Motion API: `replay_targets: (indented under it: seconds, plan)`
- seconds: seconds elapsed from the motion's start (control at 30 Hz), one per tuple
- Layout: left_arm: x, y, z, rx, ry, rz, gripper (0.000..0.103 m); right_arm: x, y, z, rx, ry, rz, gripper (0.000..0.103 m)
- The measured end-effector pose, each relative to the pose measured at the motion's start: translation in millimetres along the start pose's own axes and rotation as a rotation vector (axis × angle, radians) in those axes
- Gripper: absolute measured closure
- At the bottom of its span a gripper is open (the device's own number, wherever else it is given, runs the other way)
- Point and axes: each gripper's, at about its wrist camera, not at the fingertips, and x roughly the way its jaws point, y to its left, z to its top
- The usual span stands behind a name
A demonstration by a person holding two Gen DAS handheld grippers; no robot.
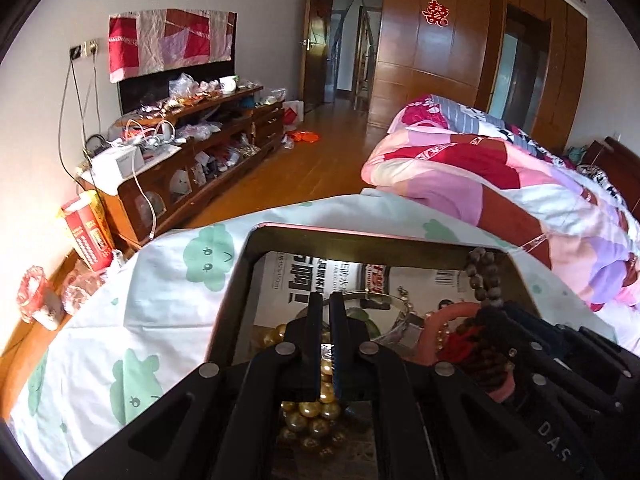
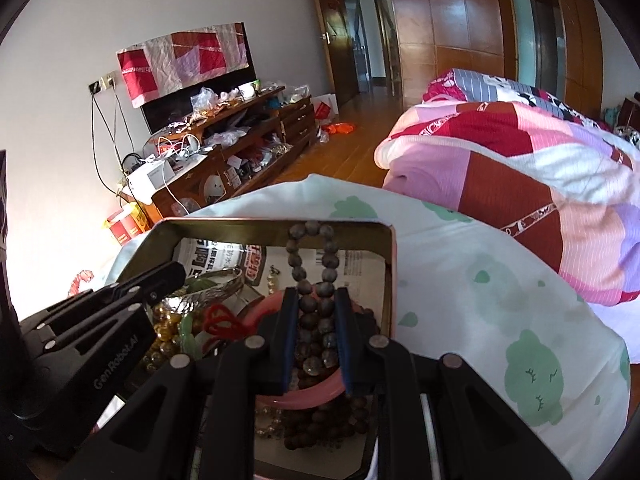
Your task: Organize jewelry
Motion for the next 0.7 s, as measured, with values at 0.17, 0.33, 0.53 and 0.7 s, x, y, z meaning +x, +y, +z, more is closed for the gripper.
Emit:
replay_targets:
  seconds: [0.17, 0.33, 0.53, 0.7]
  plan:
    - [5, 0, -1, 0.011, -0.001, 0.051, 0.100, 1, 0, -1, 0.003, -0.019, 0.020, 0.079]
    - [8, 5, 0, -0.029, 0.011, 0.063, 0.074, -9, 2, -2, -0.019, -0.092, -0.002, 0.038]
    - [-8, -4, 1, -0.013, -0.041, 0.033, 0.034, -36, -14, -1, 0.092, -0.230, -0.006, 0.009]
    - [-22, -8, -6, -0.001, -0.053, 0.040, 0.033, -51, -27, -4, 0.186, -0.243, -0.048, 0.008]
